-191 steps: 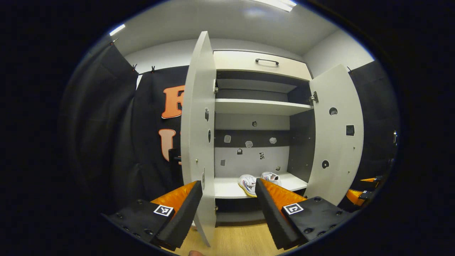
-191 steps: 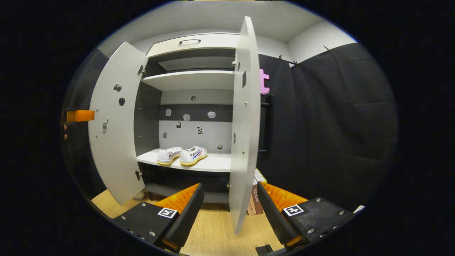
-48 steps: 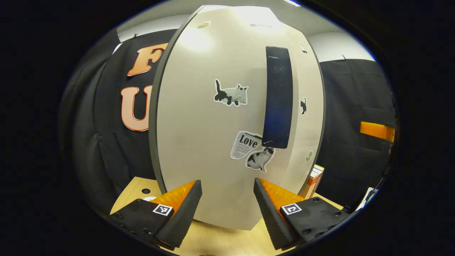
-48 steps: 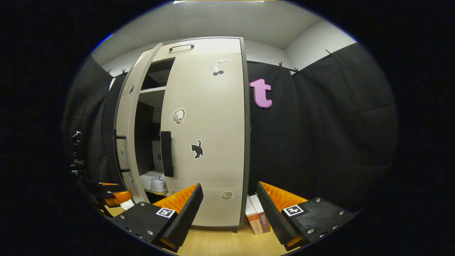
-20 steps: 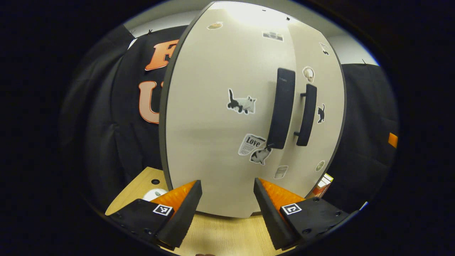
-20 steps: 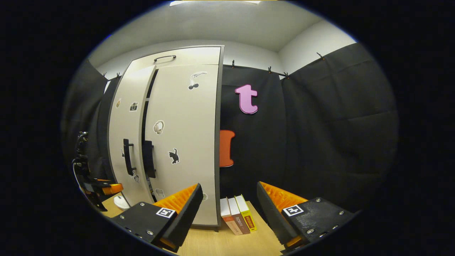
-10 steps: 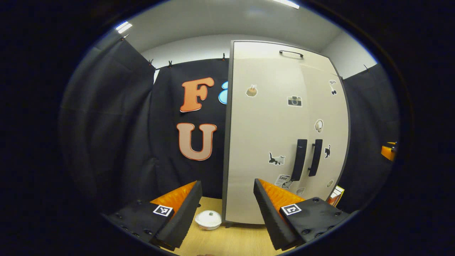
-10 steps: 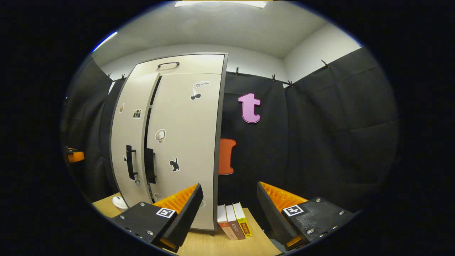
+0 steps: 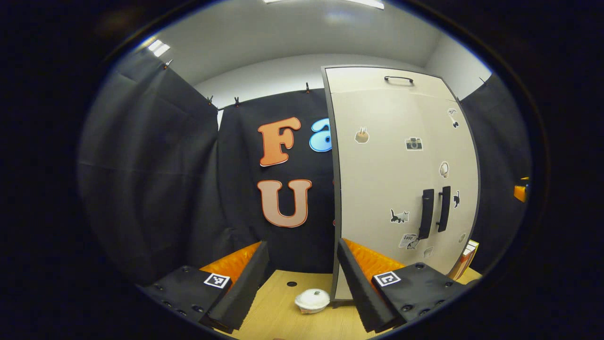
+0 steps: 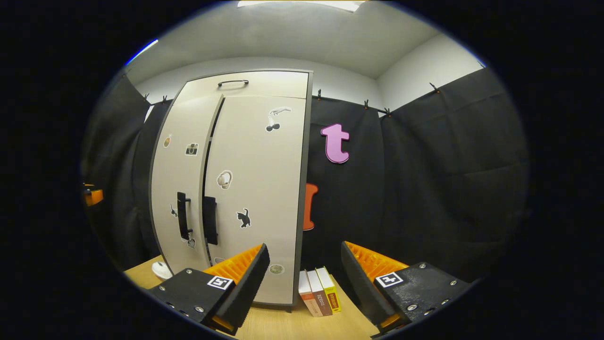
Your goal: Grab one shoe with the right hand and put it into the shoe cabinet, grab the other shoe with the left hand and put it into the shoe cabinet; then close the right door with the right hand and the left door with the left hand.
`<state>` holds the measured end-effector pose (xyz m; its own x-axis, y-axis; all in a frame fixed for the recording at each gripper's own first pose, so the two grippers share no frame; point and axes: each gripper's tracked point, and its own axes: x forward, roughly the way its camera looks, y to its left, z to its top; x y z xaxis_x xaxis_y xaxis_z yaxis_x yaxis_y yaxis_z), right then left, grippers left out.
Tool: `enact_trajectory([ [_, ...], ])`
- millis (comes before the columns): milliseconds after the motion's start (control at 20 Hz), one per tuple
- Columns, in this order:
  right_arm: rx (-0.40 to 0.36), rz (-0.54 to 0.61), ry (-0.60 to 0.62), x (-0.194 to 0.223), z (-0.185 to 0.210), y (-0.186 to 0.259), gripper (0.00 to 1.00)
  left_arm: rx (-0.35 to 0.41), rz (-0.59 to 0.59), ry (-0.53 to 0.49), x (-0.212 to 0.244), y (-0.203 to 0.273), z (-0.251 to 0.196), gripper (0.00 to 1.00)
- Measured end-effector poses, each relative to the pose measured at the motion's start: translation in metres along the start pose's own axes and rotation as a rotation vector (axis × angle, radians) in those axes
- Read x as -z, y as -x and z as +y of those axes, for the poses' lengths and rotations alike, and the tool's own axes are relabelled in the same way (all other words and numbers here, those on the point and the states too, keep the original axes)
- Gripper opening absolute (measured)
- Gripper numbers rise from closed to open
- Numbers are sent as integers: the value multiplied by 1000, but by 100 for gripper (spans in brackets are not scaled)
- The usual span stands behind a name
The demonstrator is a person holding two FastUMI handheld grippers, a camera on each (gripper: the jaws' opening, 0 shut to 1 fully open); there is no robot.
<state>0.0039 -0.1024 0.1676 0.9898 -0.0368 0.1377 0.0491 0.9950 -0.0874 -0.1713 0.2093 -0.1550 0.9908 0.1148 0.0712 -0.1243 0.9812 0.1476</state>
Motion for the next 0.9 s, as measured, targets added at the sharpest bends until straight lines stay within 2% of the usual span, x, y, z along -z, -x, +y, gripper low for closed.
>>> enact_trajectory([
  [150,42,7,11,4,15,11,94,33,1,-2,-2,-22,12,94],
  [300,51,6,-9,3,34,22,94,132,-2,122,-22,-34,21,95],
  [350,47,6,-11,2,40,25,94,114,-35,112,-37,-35,38,95],
  [450,51,15,4,0,46,26,94,25,-105,15,-59,-33,80,95],
  [500,52,17,12,-1,49,27,94,8,-111,-9,-62,-32,91,95],
  [650,48,24,29,-2,61,35,94,59,-80,74,-56,-34,96,95],
  [850,57,32,42,-7,66,46,94,64,-52,160,-53,-37,116,96],
  [900,60,22,46,-12,66,48,94,47,-81,143,-60,-35,124,95],
])
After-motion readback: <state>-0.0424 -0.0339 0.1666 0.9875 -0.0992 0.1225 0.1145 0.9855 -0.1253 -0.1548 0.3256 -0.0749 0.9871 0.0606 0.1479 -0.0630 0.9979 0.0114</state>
